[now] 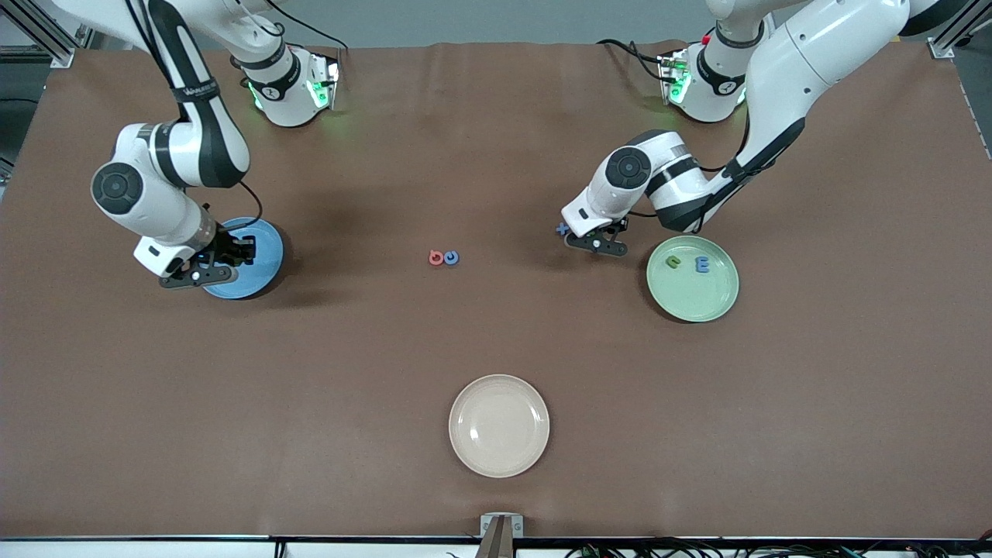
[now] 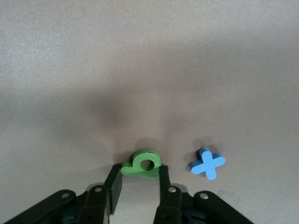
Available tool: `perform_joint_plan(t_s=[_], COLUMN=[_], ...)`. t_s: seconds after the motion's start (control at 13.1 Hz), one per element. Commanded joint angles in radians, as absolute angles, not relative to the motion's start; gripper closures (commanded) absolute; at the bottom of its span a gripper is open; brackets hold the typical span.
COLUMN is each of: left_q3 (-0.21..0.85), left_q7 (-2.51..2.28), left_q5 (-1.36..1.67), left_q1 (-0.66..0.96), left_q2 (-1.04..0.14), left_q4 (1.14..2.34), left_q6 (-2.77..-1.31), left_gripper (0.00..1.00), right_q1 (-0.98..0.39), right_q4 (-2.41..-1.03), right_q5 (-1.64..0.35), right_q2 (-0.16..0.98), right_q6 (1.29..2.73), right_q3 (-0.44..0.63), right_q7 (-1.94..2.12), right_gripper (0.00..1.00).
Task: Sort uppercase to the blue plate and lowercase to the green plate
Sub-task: 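Release the N on the blue plate while the left gripper places b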
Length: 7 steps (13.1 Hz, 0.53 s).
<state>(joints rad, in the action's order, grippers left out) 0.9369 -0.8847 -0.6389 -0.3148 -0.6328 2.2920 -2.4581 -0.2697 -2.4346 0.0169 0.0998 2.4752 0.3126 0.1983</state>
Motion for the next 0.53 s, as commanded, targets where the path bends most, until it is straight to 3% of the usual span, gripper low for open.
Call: perform_joint_plan(t_s=[0.0, 0.23, 0.46], left_q3=[0.931, 0.968, 1.151], left_q7=[-0.888, -0.871, -0.797], left_q5=[-0.669, -0.664, -0.66], left_q1=[-0.325, -0.374, -0.608], left_q2=[-0.623, -0.566, -0.566], left_q4=[2.284, 2.283, 2.257], left_q6=[-2.458, -2.409, -2.259], left_gripper=[0.82, 0.83, 0.83], right_q1=[-0.198, -0.201, -0.23], right_q4=[-2.52, -2.536, -2.536], right_q5=[0.028, 0.015, -0.038], right_q2=[0.086, 0.113, 0.179], right_q6=[2.58, 2.595, 2.638], right_q3=[0.293, 0.29, 0.285], right_q7=[0.273, 0.272, 0.271], right_gripper=[1.0, 1.0, 0.98])
